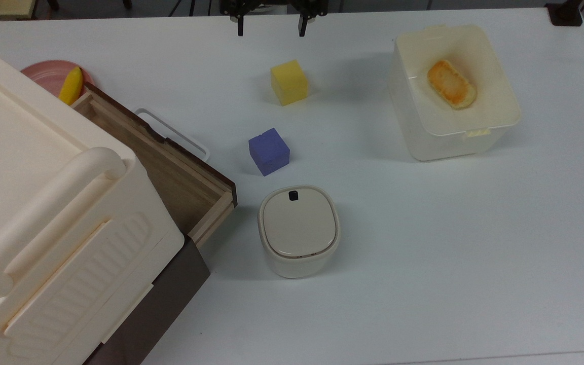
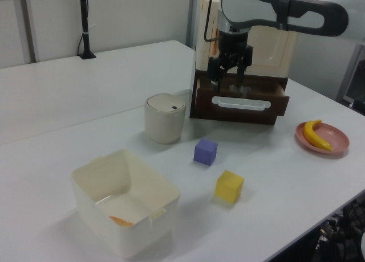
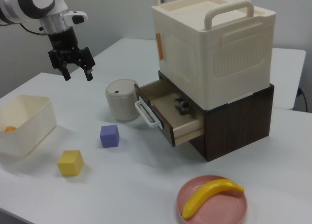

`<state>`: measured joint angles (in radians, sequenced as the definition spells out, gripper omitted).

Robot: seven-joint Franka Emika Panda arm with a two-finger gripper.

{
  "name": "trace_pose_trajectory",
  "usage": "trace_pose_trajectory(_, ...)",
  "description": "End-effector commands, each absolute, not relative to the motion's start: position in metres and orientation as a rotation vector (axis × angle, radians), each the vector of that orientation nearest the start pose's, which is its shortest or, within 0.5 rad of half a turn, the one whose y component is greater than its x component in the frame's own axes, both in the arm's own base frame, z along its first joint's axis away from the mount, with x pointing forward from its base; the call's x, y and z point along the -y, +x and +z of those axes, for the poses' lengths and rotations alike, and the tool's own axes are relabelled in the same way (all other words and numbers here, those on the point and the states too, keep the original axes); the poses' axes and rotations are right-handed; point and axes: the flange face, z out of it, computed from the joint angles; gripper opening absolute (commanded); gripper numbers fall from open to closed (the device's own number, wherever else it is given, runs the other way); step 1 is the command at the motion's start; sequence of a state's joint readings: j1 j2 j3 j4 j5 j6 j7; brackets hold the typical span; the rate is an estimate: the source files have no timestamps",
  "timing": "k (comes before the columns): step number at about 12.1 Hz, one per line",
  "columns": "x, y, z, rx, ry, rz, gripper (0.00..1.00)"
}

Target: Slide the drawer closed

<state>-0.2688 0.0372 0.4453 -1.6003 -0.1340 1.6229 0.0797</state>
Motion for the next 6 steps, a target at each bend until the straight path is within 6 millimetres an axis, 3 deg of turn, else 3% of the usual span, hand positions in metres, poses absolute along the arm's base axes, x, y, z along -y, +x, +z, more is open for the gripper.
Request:
trace_pose_trajectory(1,-0.0754,0.5596,0.6064,0.161,-3.271,-0.024,1.0)
trace_pose_trajectory(6,-0.079,0.5582,0.6068,0.168,-3.268,-0.023,1.0)
